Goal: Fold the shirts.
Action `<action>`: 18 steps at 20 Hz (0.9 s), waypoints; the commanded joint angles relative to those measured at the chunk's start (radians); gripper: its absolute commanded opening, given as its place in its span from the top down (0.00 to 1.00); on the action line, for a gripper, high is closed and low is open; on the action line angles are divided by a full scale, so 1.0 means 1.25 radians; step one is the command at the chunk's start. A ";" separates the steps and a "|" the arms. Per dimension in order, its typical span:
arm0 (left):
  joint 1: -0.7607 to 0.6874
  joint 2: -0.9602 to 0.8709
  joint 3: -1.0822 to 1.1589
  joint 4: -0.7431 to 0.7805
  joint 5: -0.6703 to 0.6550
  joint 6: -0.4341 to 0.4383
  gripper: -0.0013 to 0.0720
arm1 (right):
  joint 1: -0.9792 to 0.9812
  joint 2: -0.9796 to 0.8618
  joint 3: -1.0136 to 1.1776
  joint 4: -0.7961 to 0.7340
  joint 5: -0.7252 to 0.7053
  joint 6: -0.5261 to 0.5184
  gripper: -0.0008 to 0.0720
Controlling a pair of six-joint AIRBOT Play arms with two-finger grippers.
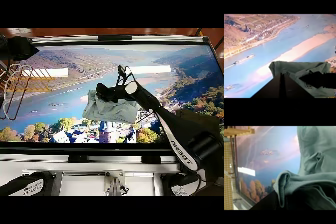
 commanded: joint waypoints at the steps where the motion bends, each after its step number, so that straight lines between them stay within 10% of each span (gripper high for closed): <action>1: -0.006 0.027 -0.001 0.003 -0.032 0.000 0.94 | 0.017 -0.056 0.001 0.102 -0.048 -0.028 0.86; 2: -0.013 0.026 -0.005 0.004 -0.028 0.000 0.94 | 0.017 -0.056 0.001 0.102 -0.056 -0.027 0.69; 3: -0.019 0.025 -0.012 0.004 -0.022 0.001 0.94 | 0.012 -0.056 0.001 0.105 -0.063 -0.023 0.29; 4: -0.023 0.025 -0.019 0.004 -0.021 0.004 0.94 | 0.000 -0.054 0.001 0.109 -0.052 -0.024 0.21; 13: -0.022 0.025 -0.024 0.004 -0.026 0.018 0.94 | -0.353 0.087 -0.002 -0.527 0.570 0.044 0.16; 18: -0.022 0.025 -0.024 0.004 -0.026 0.018 0.94 | -0.437 0.061 -0.090 -0.308 0.443 -0.022 0.06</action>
